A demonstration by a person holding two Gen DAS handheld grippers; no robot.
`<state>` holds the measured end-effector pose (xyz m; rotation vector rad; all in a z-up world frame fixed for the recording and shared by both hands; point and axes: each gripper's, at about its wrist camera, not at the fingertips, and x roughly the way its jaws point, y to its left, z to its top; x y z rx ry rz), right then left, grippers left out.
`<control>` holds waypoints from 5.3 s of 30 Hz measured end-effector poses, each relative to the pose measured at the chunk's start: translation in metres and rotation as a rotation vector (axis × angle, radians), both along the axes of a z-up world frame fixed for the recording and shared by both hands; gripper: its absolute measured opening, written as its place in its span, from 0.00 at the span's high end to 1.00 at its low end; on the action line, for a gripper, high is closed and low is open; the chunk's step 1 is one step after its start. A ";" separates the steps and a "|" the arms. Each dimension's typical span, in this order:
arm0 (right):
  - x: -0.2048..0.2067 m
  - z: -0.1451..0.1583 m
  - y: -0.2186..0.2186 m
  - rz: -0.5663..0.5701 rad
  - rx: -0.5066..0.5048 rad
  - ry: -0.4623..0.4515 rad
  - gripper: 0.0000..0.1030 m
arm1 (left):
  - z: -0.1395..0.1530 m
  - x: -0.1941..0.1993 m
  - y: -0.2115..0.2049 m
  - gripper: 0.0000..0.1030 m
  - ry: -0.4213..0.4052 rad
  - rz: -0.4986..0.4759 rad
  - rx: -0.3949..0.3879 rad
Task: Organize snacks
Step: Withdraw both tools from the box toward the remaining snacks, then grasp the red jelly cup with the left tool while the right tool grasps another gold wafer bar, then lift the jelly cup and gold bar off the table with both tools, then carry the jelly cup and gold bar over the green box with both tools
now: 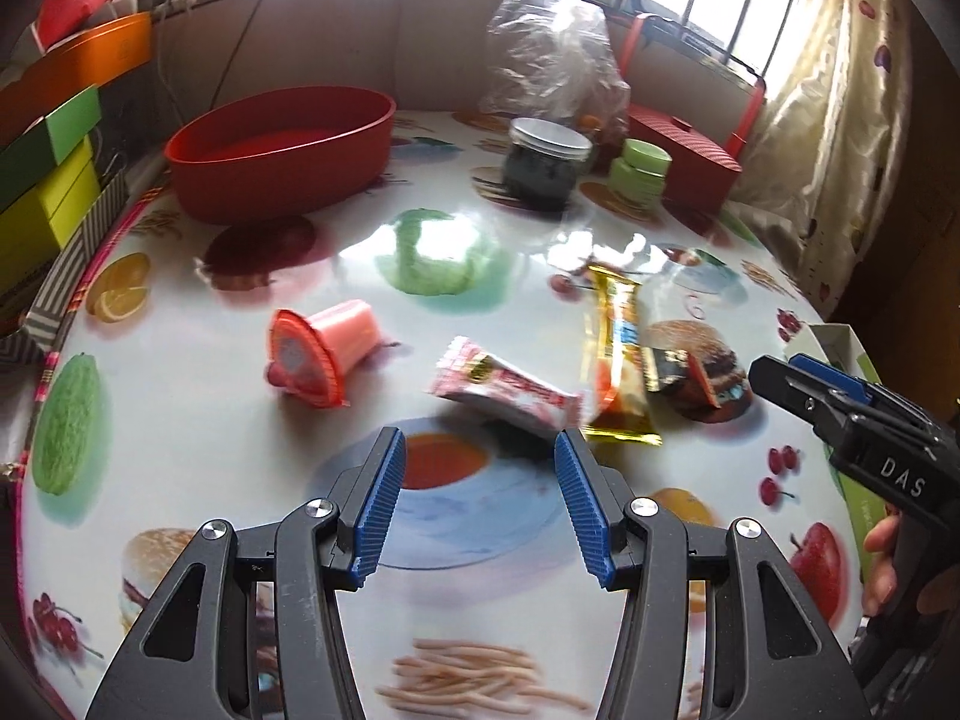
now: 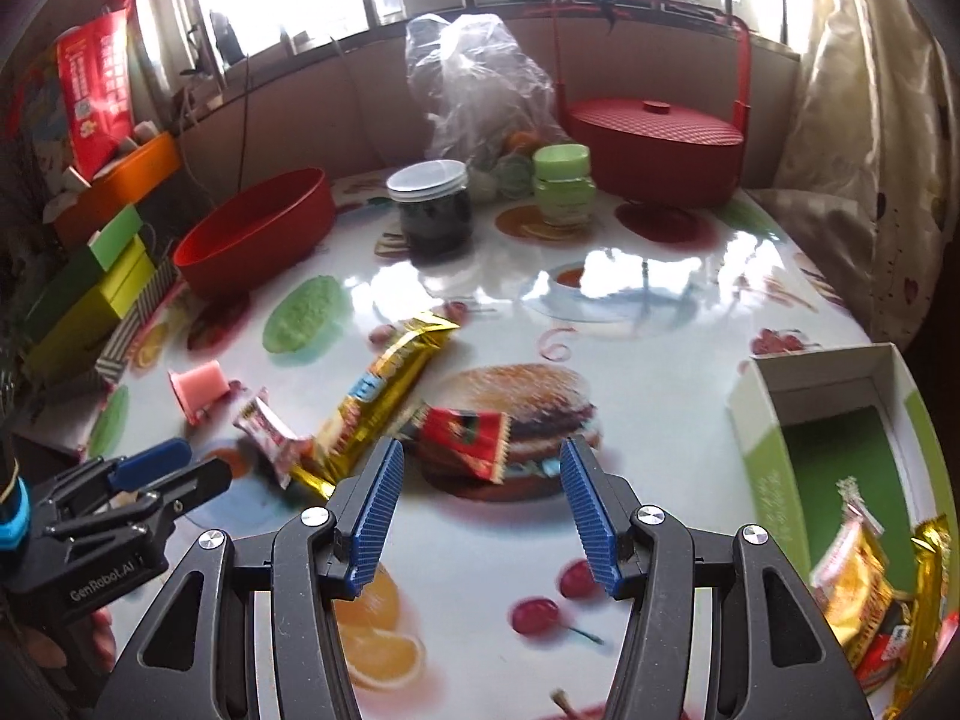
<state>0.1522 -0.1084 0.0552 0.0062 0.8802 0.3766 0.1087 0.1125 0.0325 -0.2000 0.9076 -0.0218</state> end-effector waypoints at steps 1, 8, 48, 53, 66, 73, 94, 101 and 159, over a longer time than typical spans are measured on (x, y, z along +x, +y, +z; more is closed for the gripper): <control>0.002 0.000 0.003 0.002 0.004 0.003 0.47 | 0.001 0.000 0.004 0.49 -0.004 0.007 0.000; 0.011 -0.001 0.033 0.052 -0.014 -0.012 0.47 | 0.005 0.004 0.035 0.49 -0.031 0.054 0.003; 0.057 -0.041 0.073 0.002 -0.039 0.113 0.53 | -0.022 0.049 0.063 0.48 -0.002 0.007 -0.030; 0.054 -0.040 0.069 0.003 -0.036 0.114 0.68 | -0.022 0.047 0.059 0.55 -0.012 0.006 -0.033; 0.041 -0.036 0.069 0.024 -0.048 0.085 0.79 | -0.018 0.032 0.054 0.56 -0.041 0.016 -0.063; 0.032 -0.026 0.066 0.035 -0.038 0.052 0.79 | -0.010 0.024 0.049 0.56 -0.055 0.010 -0.061; 0.003 -0.003 0.029 -0.011 -0.008 0.019 0.79 | 0.015 -0.001 0.019 0.56 -0.095 -0.029 -0.065; -0.007 0.001 0.005 -0.049 0.004 0.014 0.79 | 0.019 -0.006 0.001 0.56 -0.091 -0.057 -0.060; -0.062 0.018 -0.185 -0.402 0.025 0.003 0.79 | 0.047 0.009 -0.199 0.56 -0.097 -0.446 -0.109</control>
